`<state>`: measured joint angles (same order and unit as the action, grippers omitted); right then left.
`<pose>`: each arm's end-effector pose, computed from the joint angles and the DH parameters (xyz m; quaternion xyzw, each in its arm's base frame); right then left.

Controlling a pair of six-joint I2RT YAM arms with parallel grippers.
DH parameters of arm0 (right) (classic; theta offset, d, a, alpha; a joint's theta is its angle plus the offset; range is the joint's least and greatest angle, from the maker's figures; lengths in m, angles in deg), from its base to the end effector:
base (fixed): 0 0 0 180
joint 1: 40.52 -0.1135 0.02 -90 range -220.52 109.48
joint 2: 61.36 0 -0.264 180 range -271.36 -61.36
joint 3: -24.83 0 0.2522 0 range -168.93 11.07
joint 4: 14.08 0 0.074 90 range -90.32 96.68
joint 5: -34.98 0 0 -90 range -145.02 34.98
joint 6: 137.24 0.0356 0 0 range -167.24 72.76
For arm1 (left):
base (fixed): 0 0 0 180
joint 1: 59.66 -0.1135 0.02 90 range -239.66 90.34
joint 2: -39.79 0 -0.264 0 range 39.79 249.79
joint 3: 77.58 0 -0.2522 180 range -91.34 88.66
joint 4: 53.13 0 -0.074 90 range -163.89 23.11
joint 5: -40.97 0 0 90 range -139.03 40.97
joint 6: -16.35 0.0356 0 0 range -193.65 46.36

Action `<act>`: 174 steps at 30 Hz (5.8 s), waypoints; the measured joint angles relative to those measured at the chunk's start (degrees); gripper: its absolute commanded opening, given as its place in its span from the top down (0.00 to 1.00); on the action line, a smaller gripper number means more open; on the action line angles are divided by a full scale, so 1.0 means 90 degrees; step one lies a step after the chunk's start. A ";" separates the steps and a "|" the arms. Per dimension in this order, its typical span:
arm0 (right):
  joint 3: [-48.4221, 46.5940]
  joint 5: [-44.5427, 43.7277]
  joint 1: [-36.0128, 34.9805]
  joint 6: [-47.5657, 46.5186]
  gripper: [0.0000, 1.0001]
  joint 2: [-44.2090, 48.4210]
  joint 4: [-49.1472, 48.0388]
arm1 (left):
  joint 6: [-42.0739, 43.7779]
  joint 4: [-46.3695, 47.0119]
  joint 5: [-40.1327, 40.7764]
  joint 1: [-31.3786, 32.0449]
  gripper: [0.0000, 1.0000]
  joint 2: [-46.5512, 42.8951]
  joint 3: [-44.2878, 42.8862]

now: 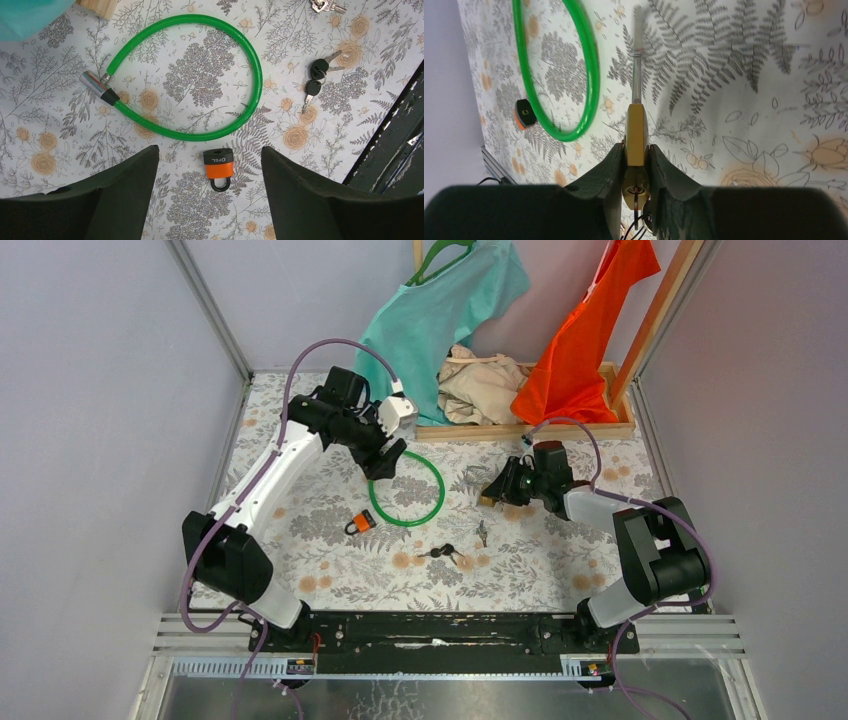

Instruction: Unlock with the key

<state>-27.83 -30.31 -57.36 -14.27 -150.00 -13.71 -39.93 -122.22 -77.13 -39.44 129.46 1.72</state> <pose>0.2861 0.1022 0.1662 0.0267 0.8766 0.3588 0.3194 0.2962 -0.1270 0.3363 0.4825 0.8009 -0.2004 0.2925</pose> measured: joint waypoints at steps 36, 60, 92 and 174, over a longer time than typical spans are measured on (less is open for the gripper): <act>-0.0153 -0.3113 -0.2132 -0.0804 0.22 0.1795 0.1904 | -0.0119 -0.0687 0.0984 -0.0636 0.00 0.0107 0.0493; -0.0454 -0.3072 -0.2509 -0.0833 0.91 0.0158 0.2436 | -0.1003 -0.0095 0.1617 -0.1297 0.00 0.0087 0.0289; -0.0733 -0.2999 -0.2528 -0.0272 0.47 0.0141 0.2664 | -0.0901 -0.0716 -0.0165 -0.1297 0.00 0.0379 0.0155; -0.2577 0.2844 -0.3138 -0.2730 1.00 0.1877 0.2628 | -0.0634 -0.1540 -0.4007 0.1171 0.85 -0.1086 0.0316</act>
<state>-51.02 -4.72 -85.60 -38.84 -133.11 9.94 -45.64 -136.08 -113.19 -28.90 119.69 4.56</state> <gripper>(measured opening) 0.088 0.215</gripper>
